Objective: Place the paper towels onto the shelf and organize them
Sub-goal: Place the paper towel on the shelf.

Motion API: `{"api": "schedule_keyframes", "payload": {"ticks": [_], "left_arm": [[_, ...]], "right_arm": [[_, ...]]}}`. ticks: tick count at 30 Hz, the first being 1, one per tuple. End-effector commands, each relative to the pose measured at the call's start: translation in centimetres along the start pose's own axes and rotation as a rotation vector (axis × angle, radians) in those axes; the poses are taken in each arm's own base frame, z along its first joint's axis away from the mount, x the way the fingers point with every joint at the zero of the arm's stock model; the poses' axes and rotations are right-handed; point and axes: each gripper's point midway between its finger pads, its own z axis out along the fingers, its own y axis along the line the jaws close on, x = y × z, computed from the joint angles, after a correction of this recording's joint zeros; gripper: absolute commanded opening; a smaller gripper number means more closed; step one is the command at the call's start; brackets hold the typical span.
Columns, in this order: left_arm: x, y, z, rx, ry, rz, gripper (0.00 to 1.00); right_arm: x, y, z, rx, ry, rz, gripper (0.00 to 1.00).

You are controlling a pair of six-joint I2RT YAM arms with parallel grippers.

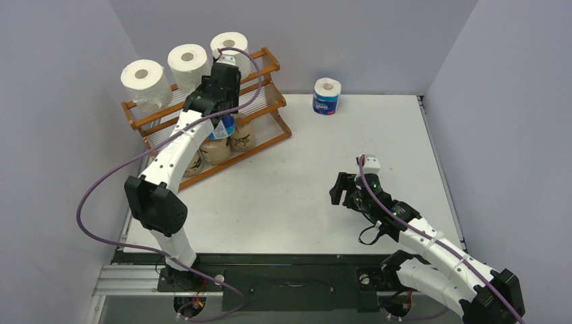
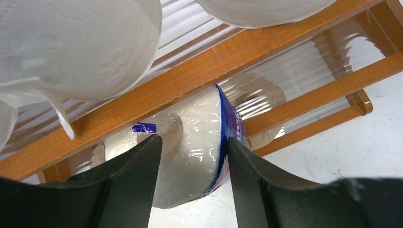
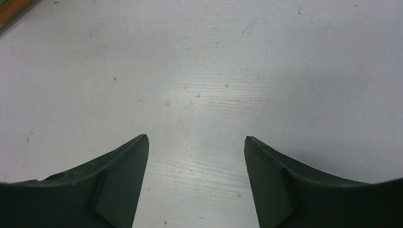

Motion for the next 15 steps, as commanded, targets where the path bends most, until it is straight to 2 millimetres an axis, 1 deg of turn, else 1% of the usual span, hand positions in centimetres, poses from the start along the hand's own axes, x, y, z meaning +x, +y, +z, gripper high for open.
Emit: {"api": "schedule_keyframes", "payload": {"ticks": [1,3,5,6,8,10,15], "left_arm": [[-1.8,1.0,-0.1,-0.055,-0.063,-0.009,0.51],[-1.9,0.9,-0.6,-0.049,-0.068,-0.009,0.52],[-2.1,0.8,-1.2,-0.041,-0.079,-0.009,0.56],[-1.9,0.5,-1.4,-0.038,-0.081,-0.004,0.59],[-2.3,0.6,-2.3,-0.033,-0.1,-0.009,0.64],[-2.4,0.5,-2.9,-0.028,-0.11,-0.008,0.67],[-2.8,0.1,-4.5,-0.016,-0.132,-0.003,0.7]], "right_arm": [[-1.2,0.5,-0.1,-0.005,-0.034,-0.006,0.69],[-1.3,0.5,-0.2,-0.005,-0.034,-0.006,0.69],[-1.3,0.5,-0.1,-0.006,-0.034,-0.006,0.69],[-1.3,0.6,-0.1,-0.007,-0.034,-0.006,0.69],[-1.3,0.6,-0.1,-0.01,-0.032,-0.006,0.69],[-1.3,0.7,0.0,-0.012,-0.03,-0.005,0.69],[-1.3,0.8,0.0,-0.016,-0.031,-0.003,0.69]]}}
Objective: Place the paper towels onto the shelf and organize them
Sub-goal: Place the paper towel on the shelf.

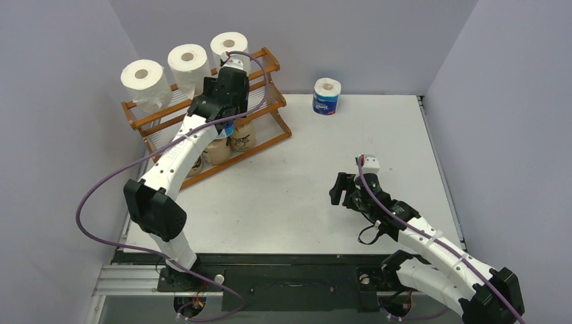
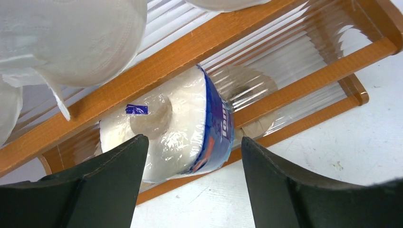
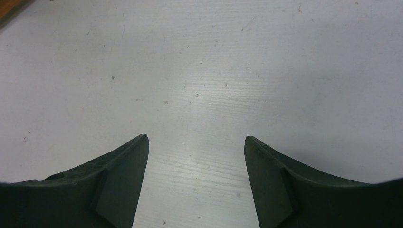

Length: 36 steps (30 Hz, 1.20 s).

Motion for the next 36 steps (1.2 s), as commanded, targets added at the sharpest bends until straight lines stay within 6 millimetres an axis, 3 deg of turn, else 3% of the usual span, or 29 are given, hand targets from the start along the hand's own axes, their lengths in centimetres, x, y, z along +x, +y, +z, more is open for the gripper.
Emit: {"api": "schedule_keyframes", "payload": {"ticks": [1,7,9,10,11,12,14,16,24,31,36], "left_arm": [[-3.4,1.2,-3.5,-0.001,-0.119,-0.056,0.7],[-3.8,1.1,-6.9,0.031,-0.169,-0.097,0.74],[-3.3,1.3,-7.9,0.061,-0.187,-0.152,0.8],[-2.2,1.0,-7.5,0.069,-0.183,-0.161,0.84],[-2.6,1.5,-8.8,0.099,-0.219,-0.212,0.88],[-1.6,1.1,-8.3,0.113,-0.23,-0.233,0.92],[-1.2,1.9,-9.9,0.159,-0.31,-0.314,0.99],[0.0,1.8,-10.0,0.189,-0.351,-0.336,0.97],[3.9,2.0,-7.0,0.093,-0.295,-0.397,0.96],[4.8,1.2,-3.5,0.042,-0.269,-0.412,0.96],[4.8,2.4,-2.0,-0.053,-0.281,-0.425,0.96]], "right_arm": [[-1.5,0.8,-0.2,-0.021,-0.04,0.0,0.69],[-1.5,0.9,-0.3,-0.027,-0.041,0.003,0.69],[-1.4,0.9,-0.3,-0.029,-0.042,0.004,0.69],[-1.4,1.0,-0.3,-0.031,-0.043,0.005,0.69],[-1.4,1.0,-0.3,-0.034,-0.042,0.006,0.69],[-1.4,1.0,-0.3,-0.035,-0.043,0.008,0.69],[-1.3,1.1,-0.2,-0.039,-0.042,0.01,0.69],[-1.1,1.1,-0.2,-0.041,-0.04,0.011,0.69],[-1.1,1.2,-0.1,-0.048,-0.051,0.021,0.69],[-2.0,1.5,-0.6,-0.07,-0.093,0.042,0.69],[-2.0,1.1,-0.8,-0.054,-0.1,0.041,0.69]]}}
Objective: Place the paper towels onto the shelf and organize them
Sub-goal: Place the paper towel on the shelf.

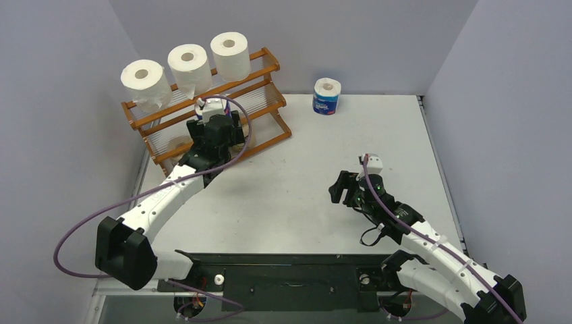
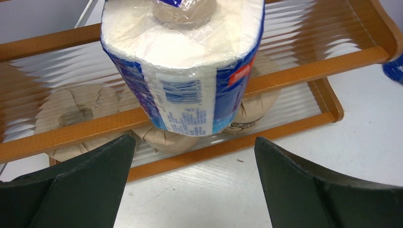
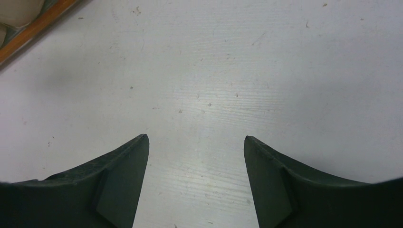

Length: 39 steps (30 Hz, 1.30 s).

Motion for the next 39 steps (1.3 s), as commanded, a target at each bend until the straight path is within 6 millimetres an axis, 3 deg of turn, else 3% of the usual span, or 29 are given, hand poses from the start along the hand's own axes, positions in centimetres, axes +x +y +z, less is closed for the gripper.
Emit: {"api": "schedule_keyframes", "payload": {"ticks": [1,12,21,39], "left_arm": [[-2.6,0.7,1.3,-0.068,-0.096,-0.082,0.97],[-1.8,2.5,4.7,-0.15,-0.067,-0.073,1.0],[-2.6,4.0,6.1,-0.2,-0.083,-0.101,1.0],[-3.0,4.8,4.4,-0.181,-0.102,-0.122,0.99]], "right_arm": [[-0.6,0.1,-0.2,-0.005,-0.042,0.01,0.69],[-1.1,0.3,-0.1,-0.002,-0.05,0.01,0.69],[-1.2,0.2,-0.1,0.003,-0.055,0.011,0.69],[-1.0,0.0,-0.2,0.005,-0.058,0.008,0.69]]}}
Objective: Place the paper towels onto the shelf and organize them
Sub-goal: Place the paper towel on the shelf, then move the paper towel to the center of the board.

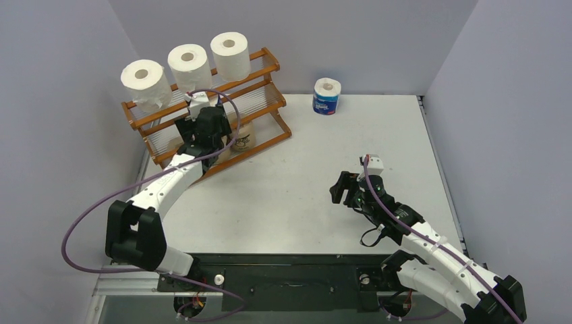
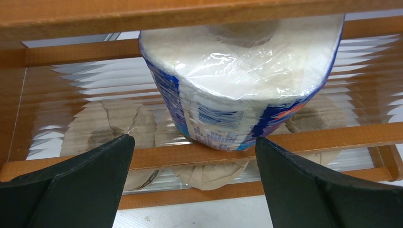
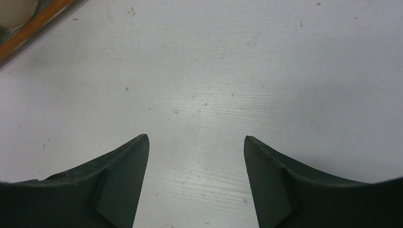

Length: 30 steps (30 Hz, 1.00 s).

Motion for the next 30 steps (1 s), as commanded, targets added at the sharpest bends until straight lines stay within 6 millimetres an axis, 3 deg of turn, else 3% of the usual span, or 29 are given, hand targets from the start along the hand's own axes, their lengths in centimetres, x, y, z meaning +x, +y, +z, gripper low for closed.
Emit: {"api": "schedule_keyframes", "payload": {"ticks": [1,6,13,21,25,30], "left_arm": [[-3.5,0.4,-1.4,0.018,-0.085,-0.095,0.99],[-4.7,0.7,-3.0,0.054,-0.098,-0.125,0.99],[-4.0,0.6,-6.6,0.147,-0.074,-0.166,0.97],[-3.5,-2.9,-13.2,0.36,-0.061,-0.093,0.96],[-0.8,-6.2,-16.7,0.526,-0.004,-0.007,0.97],[3.1,-8.7,-20.5,0.646,0.056,0.075,0.97]], "right_arm": [[-1.1,0.4,-0.1,-0.009,-0.048,0.006,0.69],[-1.2,0.5,-0.2,-0.011,-0.05,0.006,0.69],[-1.3,0.5,-0.2,-0.011,-0.054,0.01,0.69],[-1.7,0.6,0.0,-0.011,-0.077,0.039,0.68],[-2.2,0.2,0.0,0.016,-0.103,0.063,0.68],[-2.6,-0.8,0.0,0.065,-0.145,0.083,0.68]]}}
